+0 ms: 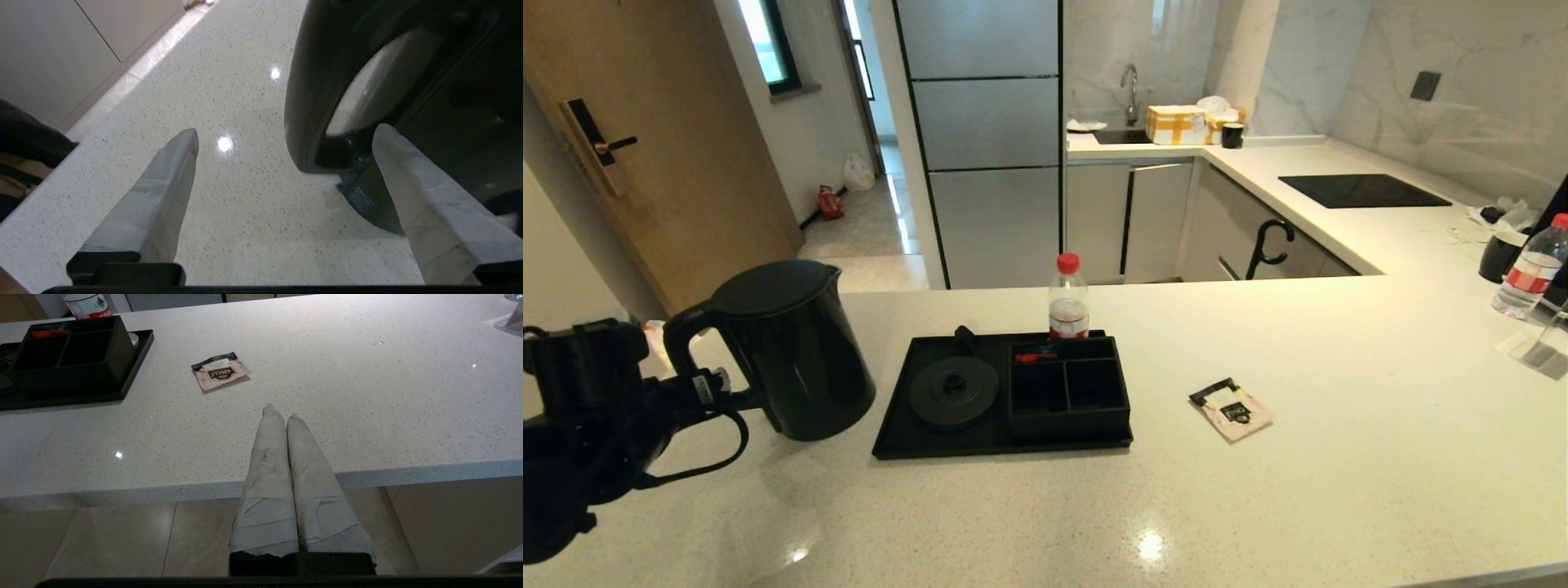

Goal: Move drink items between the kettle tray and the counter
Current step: Return the kettle to its original position

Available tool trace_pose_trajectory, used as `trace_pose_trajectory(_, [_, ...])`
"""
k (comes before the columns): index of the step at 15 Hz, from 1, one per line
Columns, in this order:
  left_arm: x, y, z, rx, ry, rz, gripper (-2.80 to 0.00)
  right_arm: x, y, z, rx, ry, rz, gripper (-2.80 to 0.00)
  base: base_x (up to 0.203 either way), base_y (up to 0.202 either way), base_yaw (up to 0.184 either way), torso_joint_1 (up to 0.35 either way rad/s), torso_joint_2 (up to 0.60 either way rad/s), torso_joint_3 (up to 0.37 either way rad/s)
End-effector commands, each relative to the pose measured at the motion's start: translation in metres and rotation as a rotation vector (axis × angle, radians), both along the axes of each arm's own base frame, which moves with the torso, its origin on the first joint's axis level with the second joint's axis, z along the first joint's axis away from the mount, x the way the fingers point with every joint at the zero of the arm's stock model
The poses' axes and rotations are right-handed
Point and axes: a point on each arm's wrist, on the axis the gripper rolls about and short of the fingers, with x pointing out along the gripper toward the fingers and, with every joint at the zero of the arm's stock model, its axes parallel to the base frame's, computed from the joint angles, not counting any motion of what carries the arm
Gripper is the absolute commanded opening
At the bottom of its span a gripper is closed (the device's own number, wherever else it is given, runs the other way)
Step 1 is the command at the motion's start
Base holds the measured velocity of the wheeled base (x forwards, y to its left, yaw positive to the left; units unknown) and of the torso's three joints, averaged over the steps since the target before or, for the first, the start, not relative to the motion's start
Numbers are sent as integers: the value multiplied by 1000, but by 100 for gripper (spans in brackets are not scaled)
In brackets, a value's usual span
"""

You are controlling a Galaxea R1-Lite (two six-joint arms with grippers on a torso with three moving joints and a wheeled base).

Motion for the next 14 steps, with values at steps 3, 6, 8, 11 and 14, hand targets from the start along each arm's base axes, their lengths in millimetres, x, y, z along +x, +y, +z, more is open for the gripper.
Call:
trace_pose_trajectory(3, [12, 13, -9, 55, -12, 23, 0, 0, 0, 0, 0, 0, 0, -280, 0, 0, 0, 0, 0, 0])
trace_pose_trajectory(6, [17, 19, -12, 95, -12, 30, 0, 0, 0, 0, -1, 2, 0, -280, 0, 0, 0, 0, 0, 0])
trace_pose_trajectory(8, [23, 22, -17, 118, -7, 30, 0, 0, 0, 0, 0, 2, 0, -280, 0, 0, 0, 0, 0, 0])
trace_pose_trajectory(11, [34, 26, -27, 138, -11, 39, 0, 0, 0, 0, 0, 2, 0, -280, 0, 0, 0, 0, 0, 0])
trace_pose_trajectory(14, [43, 29, -34, 160, -33, 45, 0, 0, 0, 0, 0, 2, 0, -280, 0, 0, 0, 0, 0, 0])
